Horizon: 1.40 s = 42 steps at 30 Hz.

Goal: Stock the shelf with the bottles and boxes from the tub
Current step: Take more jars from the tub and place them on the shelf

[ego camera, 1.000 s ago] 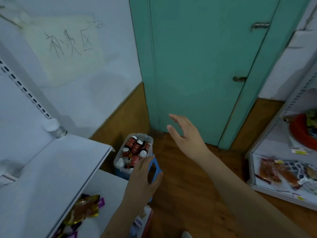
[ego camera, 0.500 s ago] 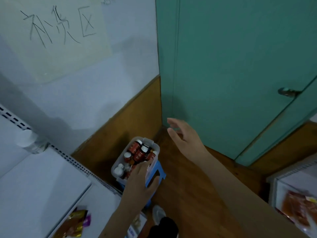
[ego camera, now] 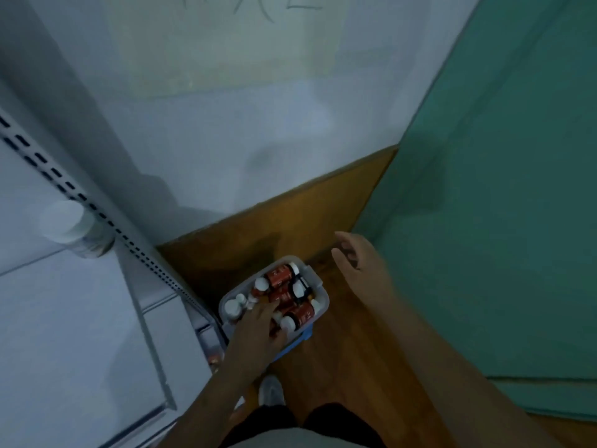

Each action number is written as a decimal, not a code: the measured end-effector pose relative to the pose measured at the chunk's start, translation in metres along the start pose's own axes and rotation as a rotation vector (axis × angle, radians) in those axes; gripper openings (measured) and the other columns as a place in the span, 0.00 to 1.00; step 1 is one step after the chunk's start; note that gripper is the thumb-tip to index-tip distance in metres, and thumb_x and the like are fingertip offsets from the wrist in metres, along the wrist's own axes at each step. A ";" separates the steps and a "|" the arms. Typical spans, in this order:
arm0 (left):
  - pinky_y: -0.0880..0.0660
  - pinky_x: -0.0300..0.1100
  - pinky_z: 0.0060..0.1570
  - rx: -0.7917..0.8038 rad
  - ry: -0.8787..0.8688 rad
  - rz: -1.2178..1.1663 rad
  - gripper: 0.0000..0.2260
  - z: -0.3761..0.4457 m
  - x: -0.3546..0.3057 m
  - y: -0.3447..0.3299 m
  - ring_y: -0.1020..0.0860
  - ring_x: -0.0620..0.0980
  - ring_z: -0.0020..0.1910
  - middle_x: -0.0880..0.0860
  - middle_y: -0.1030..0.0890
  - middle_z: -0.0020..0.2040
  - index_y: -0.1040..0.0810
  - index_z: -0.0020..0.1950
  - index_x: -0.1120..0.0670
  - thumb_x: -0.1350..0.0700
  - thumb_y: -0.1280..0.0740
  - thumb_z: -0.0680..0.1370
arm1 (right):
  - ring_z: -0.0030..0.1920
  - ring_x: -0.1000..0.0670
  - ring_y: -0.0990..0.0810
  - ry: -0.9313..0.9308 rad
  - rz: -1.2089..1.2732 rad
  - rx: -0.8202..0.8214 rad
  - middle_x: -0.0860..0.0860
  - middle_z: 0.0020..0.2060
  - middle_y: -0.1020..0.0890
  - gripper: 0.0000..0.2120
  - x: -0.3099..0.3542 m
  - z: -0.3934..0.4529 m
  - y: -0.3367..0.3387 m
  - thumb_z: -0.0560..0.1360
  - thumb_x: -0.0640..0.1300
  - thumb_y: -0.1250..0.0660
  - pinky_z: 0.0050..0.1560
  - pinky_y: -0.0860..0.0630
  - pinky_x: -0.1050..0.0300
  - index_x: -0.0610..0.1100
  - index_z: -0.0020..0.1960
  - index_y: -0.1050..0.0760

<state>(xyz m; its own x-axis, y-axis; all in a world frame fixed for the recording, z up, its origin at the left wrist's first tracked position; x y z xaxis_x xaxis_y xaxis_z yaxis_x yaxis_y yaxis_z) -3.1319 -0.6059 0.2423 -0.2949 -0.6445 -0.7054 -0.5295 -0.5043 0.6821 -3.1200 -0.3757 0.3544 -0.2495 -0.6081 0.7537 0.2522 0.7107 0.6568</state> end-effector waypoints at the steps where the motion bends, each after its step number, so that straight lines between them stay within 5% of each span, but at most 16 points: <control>1: 0.27 0.47 0.59 -0.006 0.047 -0.019 0.32 0.002 0.009 -0.001 0.26 0.52 0.61 0.52 0.26 0.65 0.31 0.71 0.51 0.35 0.45 0.74 | 0.60 0.58 0.27 -0.020 0.004 0.038 0.56 0.62 0.26 0.20 -0.009 0.007 -0.012 0.81 0.53 0.39 0.60 0.27 0.61 0.47 0.71 0.30; 6: 0.27 0.45 0.58 -0.038 0.211 -0.051 0.27 0.007 0.057 -0.020 0.26 0.52 0.62 0.51 0.27 0.66 0.31 0.73 0.50 0.39 0.39 0.77 | 0.53 0.65 0.25 -0.088 0.035 0.279 0.57 0.53 0.23 0.10 -0.046 0.028 -0.069 0.82 0.49 0.38 0.55 0.28 0.69 0.47 0.62 0.26; 8: 0.29 0.44 0.59 -0.050 0.299 -0.084 0.27 0.010 0.075 -0.031 0.27 0.51 0.63 0.53 0.27 0.66 0.31 0.73 0.52 0.41 0.37 0.77 | 0.49 0.62 0.21 -0.099 0.020 0.373 0.57 0.47 0.20 0.08 -0.063 0.043 -0.090 0.82 0.49 0.39 0.48 0.24 0.64 0.47 0.56 0.24; 13: 0.28 0.52 0.60 -0.002 0.599 -0.029 0.31 0.018 0.121 -0.062 0.26 0.61 0.62 0.60 0.25 0.63 0.30 0.72 0.58 0.40 0.40 0.74 | 0.43 0.65 0.21 -0.134 -0.055 0.552 0.61 0.43 0.20 0.04 -0.116 0.077 -0.141 0.81 0.43 0.37 0.41 0.27 0.69 0.50 0.52 0.25; 19: 0.27 0.52 0.58 0.027 0.746 0.039 0.24 0.037 0.159 -0.105 0.27 0.61 0.63 0.59 0.26 0.63 0.29 0.70 0.58 0.51 0.31 0.76 | 0.53 0.48 0.21 -0.143 -0.300 0.820 0.48 0.54 0.20 0.19 -0.209 0.109 -0.221 0.74 0.56 0.38 0.54 0.22 0.48 0.48 0.62 0.27; 31: 0.28 0.53 0.57 0.114 0.767 0.285 0.34 0.084 0.208 -0.168 0.27 0.60 0.63 0.57 0.27 0.67 0.32 0.73 0.58 0.54 0.25 0.69 | 0.67 0.43 0.28 -0.059 -0.401 0.929 0.44 0.66 0.27 0.31 -0.284 0.123 -0.293 0.74 0.52 0.29 0.67 0.30 0.45 0.44 0.72 0.35; 35: 0.28 0.51 0.55 0.109 0.723 0.432 0.28 0.095 0.217 -0.177 0.23 0.59 0.57 0.59 0.23 0.62 0.29 0.68 0.59 0.57 0.28 0.69 | 0.69 0.44 0.29 -0.060 -0.331 0.940 0.45 0.68 0.27 0.37 -0.292 0.122 -0.303 0.71 0.54 0.25 0.69 0.31 0.46 0.44 0.73 0.36; 42: 0.27 0.52 0.55 0.082 0.782 0.248 0.36 0.091 0.199 -0.157 0.25 0.59 0.55 0.58 0.28 0.61 0.32 0.69 0.55 0.42 0.25 0.66 | 0.67 0.46 0.27 -0.040 -0.274 0.965 0.47 0.65 0.24 0.33 -0.269 0.129 -0.297 0.70 0.50 0.23 0.68 0.32 0.50 0.44 0.70 0.32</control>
<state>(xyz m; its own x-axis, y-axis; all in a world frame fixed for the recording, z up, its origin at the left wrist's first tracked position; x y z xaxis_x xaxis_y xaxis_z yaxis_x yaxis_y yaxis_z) -3.1793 -0.6026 -0.0226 0.2125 -0.9608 -0.1779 -0.5869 -0.2711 0.7630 -3.2481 -0.3776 -0.0467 -0.2214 -0.7940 0.5661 -0.6802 0.5417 0.4938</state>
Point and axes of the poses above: each hand's wrist, its own z-axis towards the middle knuckle, its own y-axis out of the back of the hand, x = y × z, the point moved 6 cm from there along z, towards the middle knuckle
